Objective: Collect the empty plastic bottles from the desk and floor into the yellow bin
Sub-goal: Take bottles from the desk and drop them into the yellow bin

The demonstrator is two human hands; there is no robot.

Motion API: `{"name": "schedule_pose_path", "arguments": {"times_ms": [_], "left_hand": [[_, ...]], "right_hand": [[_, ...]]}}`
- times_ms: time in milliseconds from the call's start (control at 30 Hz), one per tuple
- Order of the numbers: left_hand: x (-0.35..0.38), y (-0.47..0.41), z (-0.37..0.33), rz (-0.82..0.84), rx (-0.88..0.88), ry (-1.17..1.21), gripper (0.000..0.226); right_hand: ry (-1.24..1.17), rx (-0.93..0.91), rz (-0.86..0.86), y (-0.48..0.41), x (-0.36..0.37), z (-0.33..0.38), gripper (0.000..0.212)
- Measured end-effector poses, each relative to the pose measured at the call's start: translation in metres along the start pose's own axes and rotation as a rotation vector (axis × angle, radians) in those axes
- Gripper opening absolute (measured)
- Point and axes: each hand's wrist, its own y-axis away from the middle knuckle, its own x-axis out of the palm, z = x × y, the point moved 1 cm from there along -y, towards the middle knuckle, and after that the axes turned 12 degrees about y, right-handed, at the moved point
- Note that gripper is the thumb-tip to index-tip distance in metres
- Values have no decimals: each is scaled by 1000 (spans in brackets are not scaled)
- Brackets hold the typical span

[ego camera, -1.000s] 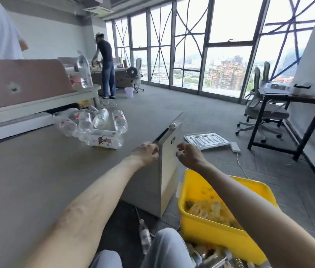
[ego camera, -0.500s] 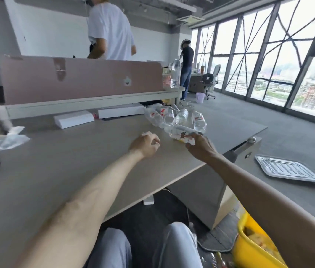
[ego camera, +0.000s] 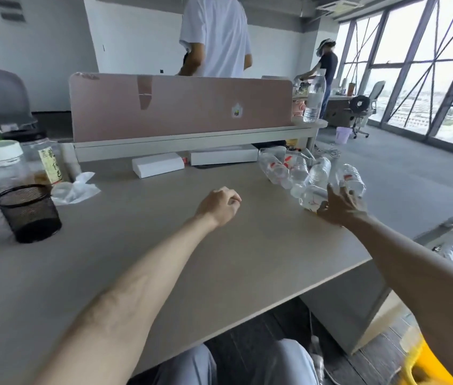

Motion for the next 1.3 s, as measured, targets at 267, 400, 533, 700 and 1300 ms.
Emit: {"name": "schedule_pose_path", "arguments": {"times_ms": [267,400,533,700,1300], "left_hand": [[49,-43,1,-79,-84,92,20],[75,-78,-7,-85,-155,98,20],[97,-121,-20,-97,-201,52,30],[116,-172,-31,-100,-316,41,57],[178,-258,-43,-197,-534,212,105]], "right_hand": [[8,-83,-105,-2,11,-7,83],[-213,-59,-230,1,6,-14,78],[-441,47,-301,1,0,-27,70],[-618,219,-257,-4,1,-44,69],[-780,335,-264,-29,16,-79,75]]}}
